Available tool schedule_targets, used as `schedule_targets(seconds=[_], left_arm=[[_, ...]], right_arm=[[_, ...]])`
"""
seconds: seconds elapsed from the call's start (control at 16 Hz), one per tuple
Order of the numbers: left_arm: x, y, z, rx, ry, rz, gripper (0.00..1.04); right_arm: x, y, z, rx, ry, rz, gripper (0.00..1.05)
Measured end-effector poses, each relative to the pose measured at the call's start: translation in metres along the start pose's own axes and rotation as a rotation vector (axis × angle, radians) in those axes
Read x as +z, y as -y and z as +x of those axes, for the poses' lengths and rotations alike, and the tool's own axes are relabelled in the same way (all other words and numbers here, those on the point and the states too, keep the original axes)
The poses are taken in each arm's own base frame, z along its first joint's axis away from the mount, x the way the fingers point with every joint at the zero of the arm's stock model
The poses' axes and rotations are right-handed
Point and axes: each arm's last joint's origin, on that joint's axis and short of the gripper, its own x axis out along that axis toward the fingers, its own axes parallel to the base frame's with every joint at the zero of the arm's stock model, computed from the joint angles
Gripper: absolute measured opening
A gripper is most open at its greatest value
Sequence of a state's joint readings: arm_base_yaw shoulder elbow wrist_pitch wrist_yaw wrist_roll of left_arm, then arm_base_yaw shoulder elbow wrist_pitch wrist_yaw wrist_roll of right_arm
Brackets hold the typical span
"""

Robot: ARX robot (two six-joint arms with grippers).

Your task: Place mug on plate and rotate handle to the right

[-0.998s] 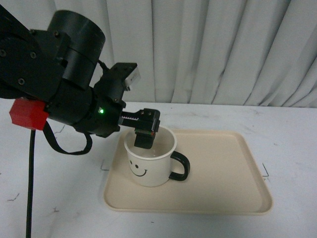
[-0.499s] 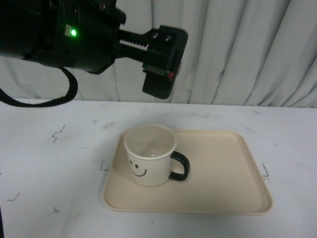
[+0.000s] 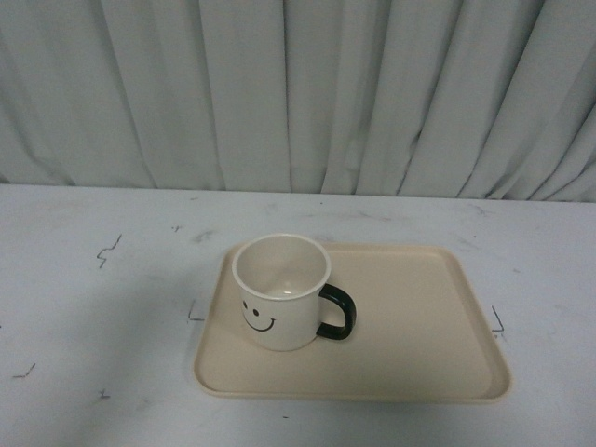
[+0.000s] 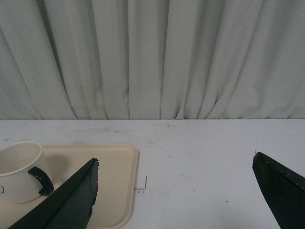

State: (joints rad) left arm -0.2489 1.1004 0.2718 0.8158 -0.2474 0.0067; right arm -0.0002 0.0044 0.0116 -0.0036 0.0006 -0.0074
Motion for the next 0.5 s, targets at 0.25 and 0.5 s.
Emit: schedule_targets(seconds=[0.25,0.5], left_arm=[[-0.015,-0.021,-0.03,0.0,-0.004,-0.004,0.02],[-0.023,-0.032,-0.049,0.006,-0.003,-0.005,0.02]], right_arm=[[0.0,0.0,0.0,0.0,0.0,0.0,0.98],[0.0,0.0,0.0,0.0,0.0,0.0,0.98]])
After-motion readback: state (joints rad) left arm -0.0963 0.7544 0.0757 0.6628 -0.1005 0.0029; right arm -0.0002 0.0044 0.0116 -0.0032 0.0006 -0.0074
